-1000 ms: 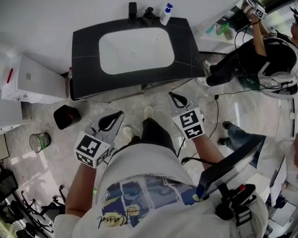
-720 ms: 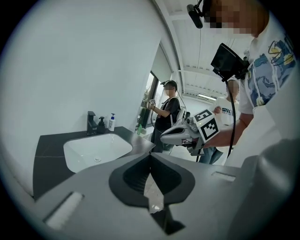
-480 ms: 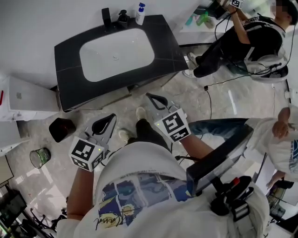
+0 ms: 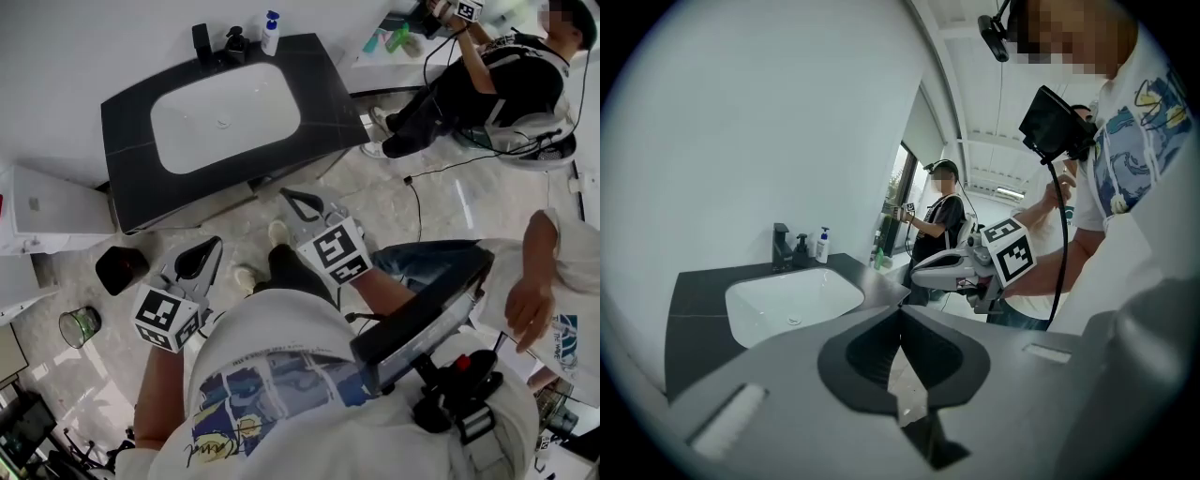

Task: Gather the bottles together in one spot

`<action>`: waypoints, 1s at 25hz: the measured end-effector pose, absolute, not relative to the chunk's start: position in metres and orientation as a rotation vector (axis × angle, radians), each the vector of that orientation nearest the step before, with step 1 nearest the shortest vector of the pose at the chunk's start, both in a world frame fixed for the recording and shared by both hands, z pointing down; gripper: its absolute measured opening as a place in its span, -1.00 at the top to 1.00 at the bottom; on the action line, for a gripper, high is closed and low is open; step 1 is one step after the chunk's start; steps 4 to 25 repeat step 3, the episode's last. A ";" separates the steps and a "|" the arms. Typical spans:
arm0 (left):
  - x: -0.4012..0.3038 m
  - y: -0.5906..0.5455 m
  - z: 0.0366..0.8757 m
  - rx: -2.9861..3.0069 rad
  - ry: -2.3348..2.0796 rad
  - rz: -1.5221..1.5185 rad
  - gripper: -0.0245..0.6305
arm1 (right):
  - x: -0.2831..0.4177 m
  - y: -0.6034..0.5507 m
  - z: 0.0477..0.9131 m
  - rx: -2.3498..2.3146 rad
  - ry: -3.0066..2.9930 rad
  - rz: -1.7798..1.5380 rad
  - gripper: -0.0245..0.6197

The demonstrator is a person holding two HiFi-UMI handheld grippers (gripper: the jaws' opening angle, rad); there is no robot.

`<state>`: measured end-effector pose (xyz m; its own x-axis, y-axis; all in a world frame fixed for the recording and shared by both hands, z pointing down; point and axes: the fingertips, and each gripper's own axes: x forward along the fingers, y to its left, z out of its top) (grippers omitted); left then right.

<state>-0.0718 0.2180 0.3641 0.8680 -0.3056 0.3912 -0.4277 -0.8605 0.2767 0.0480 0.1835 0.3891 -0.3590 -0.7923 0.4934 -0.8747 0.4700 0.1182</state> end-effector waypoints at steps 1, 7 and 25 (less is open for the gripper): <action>-0.071 0.218 0.364 2.682 -0.545 0.478 0.92 | 0.048 0.182 0.389 1.382 -2.235 0.225 0.93; -0.069 0.217 0.363 2.681 -0.544 0.476 0.92 | 0.049 0.180 0.387 1.379 -2.236 0.226 0.93; -0.069 0.217 0.363 2.681 -0.544 0.476 0.92 | 0.049 0.180 0.387 1.379 -2.236 0.226 0.93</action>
